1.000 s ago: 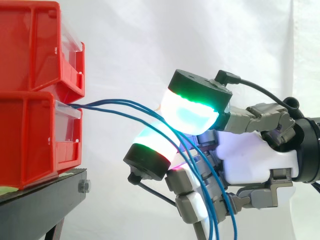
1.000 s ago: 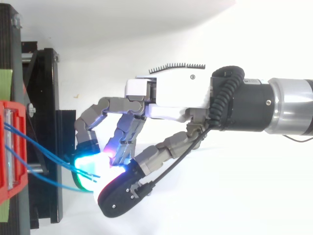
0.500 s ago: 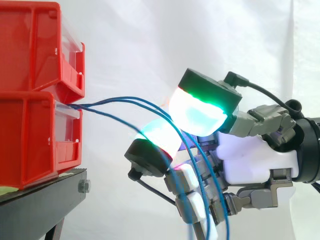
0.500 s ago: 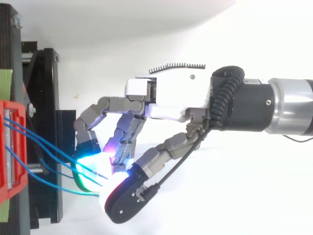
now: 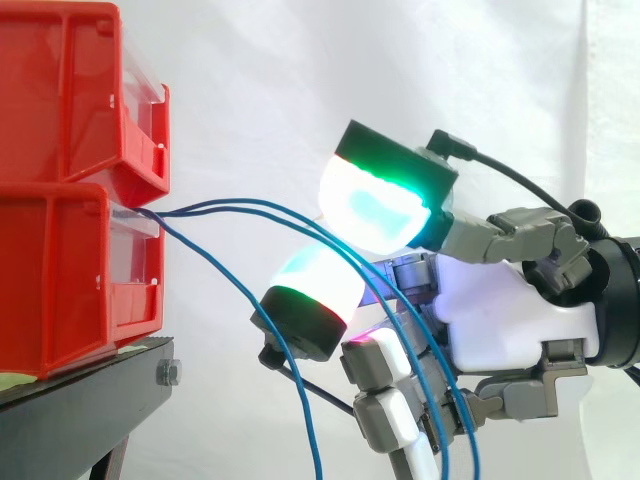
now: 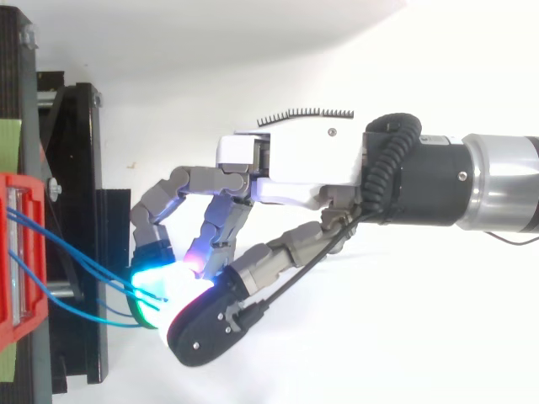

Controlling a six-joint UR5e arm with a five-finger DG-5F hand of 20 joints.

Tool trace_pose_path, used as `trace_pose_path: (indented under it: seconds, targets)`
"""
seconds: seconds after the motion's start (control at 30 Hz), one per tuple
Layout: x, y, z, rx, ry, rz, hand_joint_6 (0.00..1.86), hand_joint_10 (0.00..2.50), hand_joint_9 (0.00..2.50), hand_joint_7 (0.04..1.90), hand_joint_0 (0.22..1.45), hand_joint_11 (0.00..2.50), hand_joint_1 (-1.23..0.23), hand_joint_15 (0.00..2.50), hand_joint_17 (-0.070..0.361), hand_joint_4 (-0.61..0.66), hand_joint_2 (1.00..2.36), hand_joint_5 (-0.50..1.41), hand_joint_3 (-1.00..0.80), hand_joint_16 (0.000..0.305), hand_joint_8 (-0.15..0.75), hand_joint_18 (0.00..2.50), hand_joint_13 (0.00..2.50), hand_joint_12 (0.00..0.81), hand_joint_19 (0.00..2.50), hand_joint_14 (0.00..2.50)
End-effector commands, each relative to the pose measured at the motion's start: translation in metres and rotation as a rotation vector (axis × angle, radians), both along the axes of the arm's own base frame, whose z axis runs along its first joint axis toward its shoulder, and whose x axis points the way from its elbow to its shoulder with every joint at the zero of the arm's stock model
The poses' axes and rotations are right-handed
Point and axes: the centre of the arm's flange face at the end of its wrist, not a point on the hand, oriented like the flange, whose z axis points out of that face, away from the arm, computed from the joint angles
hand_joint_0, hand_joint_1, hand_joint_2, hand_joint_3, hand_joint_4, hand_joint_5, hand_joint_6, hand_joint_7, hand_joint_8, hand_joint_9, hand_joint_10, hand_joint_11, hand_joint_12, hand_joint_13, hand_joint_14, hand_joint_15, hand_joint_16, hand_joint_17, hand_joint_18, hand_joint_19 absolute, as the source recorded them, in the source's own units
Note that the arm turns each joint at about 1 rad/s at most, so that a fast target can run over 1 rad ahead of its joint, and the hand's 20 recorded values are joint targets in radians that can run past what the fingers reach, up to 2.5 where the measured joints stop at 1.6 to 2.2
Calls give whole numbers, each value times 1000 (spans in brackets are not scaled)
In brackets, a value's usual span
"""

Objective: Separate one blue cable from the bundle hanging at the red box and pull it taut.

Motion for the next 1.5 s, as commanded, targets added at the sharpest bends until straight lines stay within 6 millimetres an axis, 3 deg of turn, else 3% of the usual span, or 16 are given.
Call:
trace_pose_path:
  seconds: [0.0, 0.27, 0.47, 0.57, 0.7, 1.0, 1.07, 1.37, 1.47]
  targets:
    - [0, 0, 0, 0, 0, 0, 875, 20, 1113, 1163, 624, 738, -825, 594, 89, 24, 1009, -133, -379, 39, 331, 1025, 1133, 359, 561, 21]
    - [0, 0, -1, -3, 2, -1, 901, 22, 1100, 1240, 649, 768, -856, 588, 90, -82, 1017, -158, -242, 40, 331, 1037, 1140, 360, 558, 22]
    - [0, 2, -1, -4, 3, 2, 904, 17, 1057, 1136, 604, 616, -678, 549, 121, -9, 1006, -174, -251, 54, 345, 1091, 1144, 404, 565, 16]
    - [-1, 2, -1, -4, 9, 2, 875, 19, 1029, 1082, 597, 601, -451, 559, 115, 57, 1010, -175, -261, 51, 325, 1028, 1095, 392, 617, 17]
    - [-2, 2, -2, -2, 14, 3, 857, 20, 1041, 1132, 607, 670, -431, 570, 106, 73, 1013, -173, -258, 47, 324, 1017, 1086, 379, 639, 18]
    - [-2, 1, -2, -2, 14, 3, 859, 20, 1085, 1058, 599, 746, -624, 566, 111, 115, 1015, -170, -121, 49, 358, 1092, 1140, 405, 564, 18]
    - [-2, 2, -2, -2, 14, 3, 864, 21, 1070, 1060, 598, 775, -723, 572, 111, 119, 1016, -179, -112, 49, 358, 1092, 1139, 403, 560, 19]
    - [-2, 2, -2, -2, 14, 5, 879, 23, 1015, 1081, 683, 859, -875, 587, 96, 74, 1018, -199, -222, 43, 328, 1047, 1113, 369, 554, 21]
    - [-2, 2, -2, -2, 14, 5, 920, 22, 1058, 1090, 801, 908, -943, 600, 93, 53, 1013, -198, -337, 41, 327, 1015, 1114, 361, 539, 21]
